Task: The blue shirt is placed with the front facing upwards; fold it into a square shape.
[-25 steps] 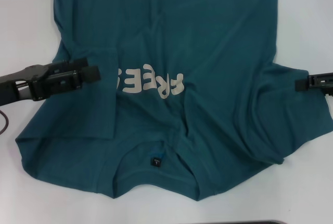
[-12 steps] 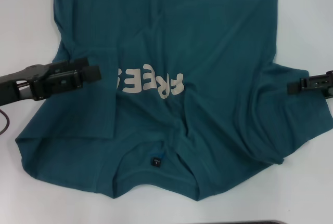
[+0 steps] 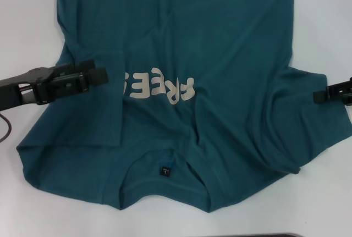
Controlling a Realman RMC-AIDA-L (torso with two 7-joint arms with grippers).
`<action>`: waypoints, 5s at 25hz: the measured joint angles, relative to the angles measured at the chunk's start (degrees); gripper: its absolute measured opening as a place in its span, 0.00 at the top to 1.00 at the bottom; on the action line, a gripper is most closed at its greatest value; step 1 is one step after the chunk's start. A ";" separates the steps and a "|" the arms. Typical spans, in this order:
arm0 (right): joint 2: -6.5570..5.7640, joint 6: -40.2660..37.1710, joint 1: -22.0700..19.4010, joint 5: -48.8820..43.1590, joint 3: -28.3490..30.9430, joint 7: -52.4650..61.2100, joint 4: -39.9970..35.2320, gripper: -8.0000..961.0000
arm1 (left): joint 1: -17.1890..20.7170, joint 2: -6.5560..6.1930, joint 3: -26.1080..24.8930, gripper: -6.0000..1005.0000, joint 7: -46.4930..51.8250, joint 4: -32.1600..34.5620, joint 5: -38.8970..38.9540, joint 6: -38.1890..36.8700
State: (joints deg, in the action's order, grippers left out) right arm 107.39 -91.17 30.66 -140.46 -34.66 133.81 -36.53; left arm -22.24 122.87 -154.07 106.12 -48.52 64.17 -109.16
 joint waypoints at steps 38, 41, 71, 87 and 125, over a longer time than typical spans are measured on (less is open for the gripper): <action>-0.08 -6.42 4.26 -0.44 2.00 5.40 -7.21 0.98 | 0.25 -0.26 -2.31 0.08 0.21 0.53 0.14 -0.03; -0.08 -7.12 4.82 -0.35 2.14 5.39 -7.28 0.98 | 0.31 -0.27 -3.38 0.08 0.22 0.53 0.16 -0.35; -0.22 -11.94 5.11 1.75 4.12 5.70 -7.00 0.98 | 0.39 -0.44 -5.06 0.08 1.55 0.53 0.17 0.31; 3.69 -14.17 8.56 8.15 0.58 3.29 -5.02 0.98 | 0.20 -0.45 -7.23 0.08 1.64 0.53 0.39 1.54; 0.12 -6.97 9.77 2.82 -8.36 5.16 -0.40 0.37 | 0.61 -0.81 -10.72 0.08 2.75 0.62 1.05 1.73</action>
State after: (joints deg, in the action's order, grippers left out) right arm 107.52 -98.13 40.43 -137.64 -43.02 138.97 -36.93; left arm -21.63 122.06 -164.79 108.87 -47.90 65.22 -107.43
